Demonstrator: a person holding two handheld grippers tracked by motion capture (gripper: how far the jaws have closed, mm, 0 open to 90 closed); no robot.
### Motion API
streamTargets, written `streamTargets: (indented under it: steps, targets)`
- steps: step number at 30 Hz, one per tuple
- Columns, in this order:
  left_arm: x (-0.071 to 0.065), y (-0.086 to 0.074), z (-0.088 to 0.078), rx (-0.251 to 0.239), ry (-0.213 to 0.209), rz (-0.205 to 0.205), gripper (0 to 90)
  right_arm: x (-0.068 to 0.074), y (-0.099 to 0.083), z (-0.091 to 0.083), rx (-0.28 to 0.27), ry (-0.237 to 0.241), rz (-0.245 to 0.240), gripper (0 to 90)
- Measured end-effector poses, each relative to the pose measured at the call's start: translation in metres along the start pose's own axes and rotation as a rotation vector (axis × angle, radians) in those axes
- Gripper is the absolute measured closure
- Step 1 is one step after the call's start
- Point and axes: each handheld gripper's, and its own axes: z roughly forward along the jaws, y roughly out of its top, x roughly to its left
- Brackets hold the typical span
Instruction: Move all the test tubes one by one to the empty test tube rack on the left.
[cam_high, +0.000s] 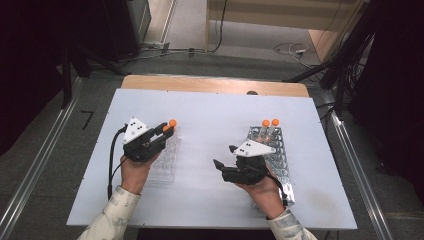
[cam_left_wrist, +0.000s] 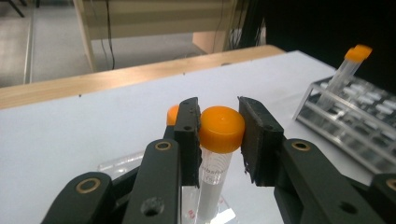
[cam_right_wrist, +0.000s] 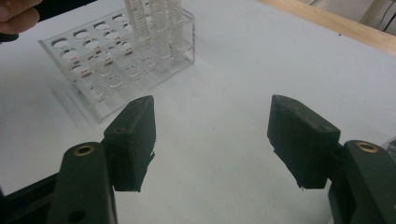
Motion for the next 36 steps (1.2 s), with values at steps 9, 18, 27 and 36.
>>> streamTargets:
  steps: [9,18,27,36]
  targets:
    - [-0.005,-0.006,0.002,0.03,0.021,0.027,69.9,-0.001,0.0,-0.001,-0.003,0.0,0.001,31.1]
    - [-0.009,-0.006,0.002,0.038,0.045,0.052,69.9,-0.001,-0.001,-0.001,-0.002,-0.002,0.0,31.1]
    - [-0.012,-0.007,0.005,0.062,0.072,0.087,70.0,0.0,-0.001,0.0,0.004,-0.005,-0.003,31.2]
    - [-0.012,-0.011,0.009,0.09,0.075,0.079,69.7,-0.002,0.0,-0.001,-0.002,-0.01,-0.004,31.4]
